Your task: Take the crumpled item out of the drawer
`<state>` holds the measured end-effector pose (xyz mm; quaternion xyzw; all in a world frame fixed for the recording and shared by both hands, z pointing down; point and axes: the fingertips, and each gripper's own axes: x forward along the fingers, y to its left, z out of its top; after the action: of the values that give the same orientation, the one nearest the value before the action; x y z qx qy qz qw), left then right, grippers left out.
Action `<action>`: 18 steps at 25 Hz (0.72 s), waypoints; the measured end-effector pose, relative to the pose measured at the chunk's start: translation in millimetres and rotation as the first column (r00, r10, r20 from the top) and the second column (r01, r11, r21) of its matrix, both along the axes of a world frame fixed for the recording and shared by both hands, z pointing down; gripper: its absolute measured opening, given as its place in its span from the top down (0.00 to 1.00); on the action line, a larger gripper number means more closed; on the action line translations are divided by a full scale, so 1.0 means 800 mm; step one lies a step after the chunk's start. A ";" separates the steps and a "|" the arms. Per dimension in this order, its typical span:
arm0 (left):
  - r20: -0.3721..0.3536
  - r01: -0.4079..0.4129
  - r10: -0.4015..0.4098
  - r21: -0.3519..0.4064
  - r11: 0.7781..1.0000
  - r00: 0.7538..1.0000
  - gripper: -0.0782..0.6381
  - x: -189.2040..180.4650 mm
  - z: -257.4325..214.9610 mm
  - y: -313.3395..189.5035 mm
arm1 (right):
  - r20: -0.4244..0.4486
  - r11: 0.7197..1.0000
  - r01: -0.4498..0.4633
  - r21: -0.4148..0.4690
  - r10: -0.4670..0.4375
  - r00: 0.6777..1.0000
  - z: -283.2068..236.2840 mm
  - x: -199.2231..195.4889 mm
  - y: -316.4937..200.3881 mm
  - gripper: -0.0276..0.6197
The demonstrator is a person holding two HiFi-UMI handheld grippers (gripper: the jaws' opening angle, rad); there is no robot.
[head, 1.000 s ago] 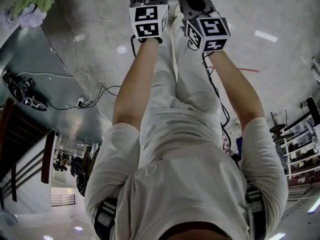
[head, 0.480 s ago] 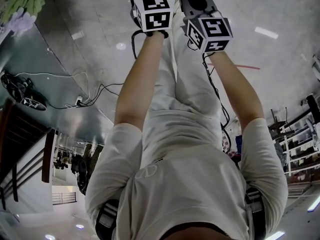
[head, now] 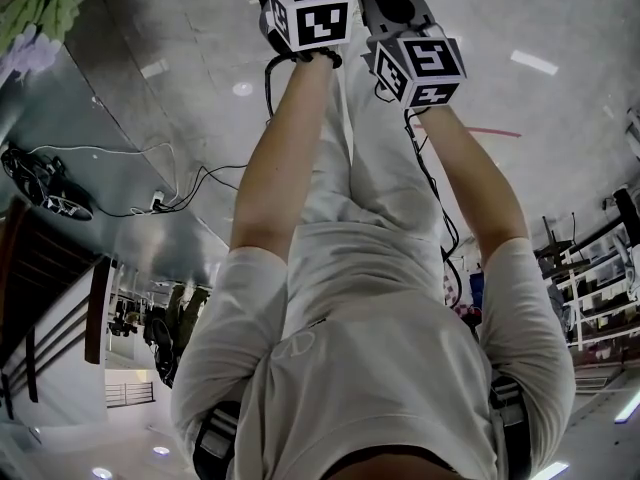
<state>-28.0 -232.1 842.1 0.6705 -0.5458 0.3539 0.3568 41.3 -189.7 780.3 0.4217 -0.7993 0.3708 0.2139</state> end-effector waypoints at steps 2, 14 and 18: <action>0.014 0.008 -0.008 0.003 1.000 1.000 0.69 -0.002 -0.002 0.000 | 0.001 1.000 0.000 -0.001 0.000 1.000 -0.001 0.003 0.001 0.95; 0.038 0.025 -0.025 0.009 1.000 0.999 0.78 -0.005 -0.006 -0.001 | 0.004 1.000 0.002 -0.012 -0.002 1.000 0.000 0.006 0.005 0.95; 0.043 0.030 -0.031 0.021 0.999 0.999 0.81 -0.009 -0.006 -0.001 | 0.004 1.000 0.003 -0.014 -0.003 1.000 0.003 0.004 0.006 0.95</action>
<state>-35.5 -233.1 837.4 0.6578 -0.5672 0.3574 0.3433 44.6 -185.3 782.4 0.4181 -0.7979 0.3769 0.2157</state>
